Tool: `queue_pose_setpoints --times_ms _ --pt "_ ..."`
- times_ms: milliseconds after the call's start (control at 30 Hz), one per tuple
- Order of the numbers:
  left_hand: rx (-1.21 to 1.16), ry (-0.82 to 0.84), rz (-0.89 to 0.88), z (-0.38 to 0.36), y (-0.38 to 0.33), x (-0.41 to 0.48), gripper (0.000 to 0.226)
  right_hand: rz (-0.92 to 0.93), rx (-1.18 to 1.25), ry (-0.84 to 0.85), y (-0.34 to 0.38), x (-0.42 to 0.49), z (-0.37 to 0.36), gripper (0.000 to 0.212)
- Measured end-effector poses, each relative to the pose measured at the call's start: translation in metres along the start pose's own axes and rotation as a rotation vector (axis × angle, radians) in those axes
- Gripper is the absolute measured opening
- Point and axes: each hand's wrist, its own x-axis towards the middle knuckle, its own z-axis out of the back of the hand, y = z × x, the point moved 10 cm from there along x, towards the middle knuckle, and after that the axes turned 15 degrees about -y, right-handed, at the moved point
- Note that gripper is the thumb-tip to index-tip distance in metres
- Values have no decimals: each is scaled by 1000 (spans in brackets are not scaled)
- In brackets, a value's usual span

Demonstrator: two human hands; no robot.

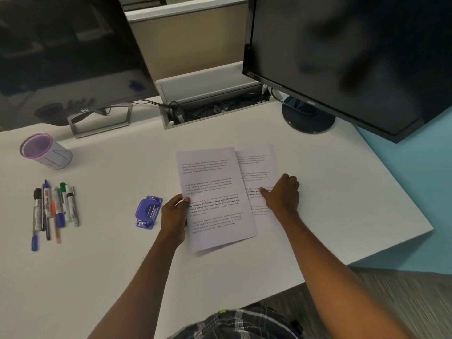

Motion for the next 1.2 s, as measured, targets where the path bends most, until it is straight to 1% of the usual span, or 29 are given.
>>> queue_pose_setpoints --times_ms 167,333,567,700,800,967,1067,1200 --pt "-10 -3 26 3 5 3 19 -37 3 3 3 3 -5 69" --pt "-3 5 37 2 7 7 19 -93 18 18 0 9 -8 73" --pt "-5 -1 40 1 11 10 18 -190 76 96 -7 13 -16 73" --pt "11 1 37 -1 13 11 19 -217 123 101 -8 13 -13 66" --pt "25 -10 30 -2 14 12 19 -239 209 63 -9 13 -5 56" --pt "35 -20 -3 -5 11 12 22 -256 360 18 -12 16 16 49" --pt "42 -30 2 -4 11 11 23 -201 399 -5 -8 19 38 43" --pt "39 -35 27 -5 12 8 23 -10 336 -67 15 19 80 27"
